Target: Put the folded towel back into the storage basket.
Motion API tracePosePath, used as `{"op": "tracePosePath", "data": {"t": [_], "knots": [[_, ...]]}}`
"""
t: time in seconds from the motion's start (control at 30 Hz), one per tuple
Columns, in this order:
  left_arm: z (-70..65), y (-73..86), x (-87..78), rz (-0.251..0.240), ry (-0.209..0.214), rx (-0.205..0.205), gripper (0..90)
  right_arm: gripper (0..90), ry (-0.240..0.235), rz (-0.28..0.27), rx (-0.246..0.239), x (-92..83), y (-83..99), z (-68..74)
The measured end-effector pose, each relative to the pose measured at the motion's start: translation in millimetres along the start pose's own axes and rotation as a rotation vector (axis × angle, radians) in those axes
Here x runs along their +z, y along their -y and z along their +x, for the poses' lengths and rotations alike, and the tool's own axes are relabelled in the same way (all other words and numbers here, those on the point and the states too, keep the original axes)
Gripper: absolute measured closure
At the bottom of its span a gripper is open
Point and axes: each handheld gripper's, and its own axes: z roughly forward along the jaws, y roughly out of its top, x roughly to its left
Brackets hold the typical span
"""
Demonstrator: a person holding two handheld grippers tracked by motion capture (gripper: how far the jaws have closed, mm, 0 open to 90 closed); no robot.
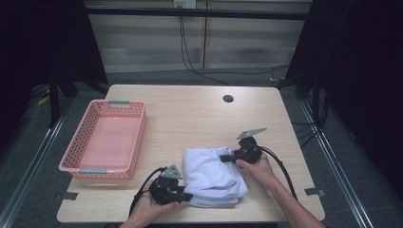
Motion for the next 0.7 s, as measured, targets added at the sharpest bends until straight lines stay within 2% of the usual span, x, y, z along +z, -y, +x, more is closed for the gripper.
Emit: {"op": "tracePosePath", "data": {"t": [0.2, 0.3, 0.43, 0.47, 0.6, 0.7], "knots": [[0.5, -6.8, -2.5, -0.027, 0.023, -0.009, 69.9, 72.9, 0.003, -0.01, -0.001, -2.9, -3.8, -0.4], [1.2, -9.4, -4.0, -0.023, 0.022, -0.003, 69.9, 73.1, 0.004, -0.029, -0.005, -9.5, -7.9, -1.1], [0.5, -14.9, -5.5, -0.048, 0.023, -0.006, 70.1, 73.4, 0.004, -0.035, -0.01, -14.9, -11.9, -2.6], [1.2, -17.0, -7.3, -0.043, 0.023, 0.007, 70.3, 73.5, 0.005, -0.035, -0.017, -15.1, -12.5, -3.1], [1.4, -20.9, -12.2, -0.063, 0.025, -0.001, 70.4, 73.6, 0.007, -0.031, -0.022, -17.9, -15.9, -4.4], [2.8, -23.7, -20.1, -0.093, 0.022, -0.003, 70.4, 73.8, 0.0, -0.062, -0.024, -24.7, -24.4, -4.5]]}}
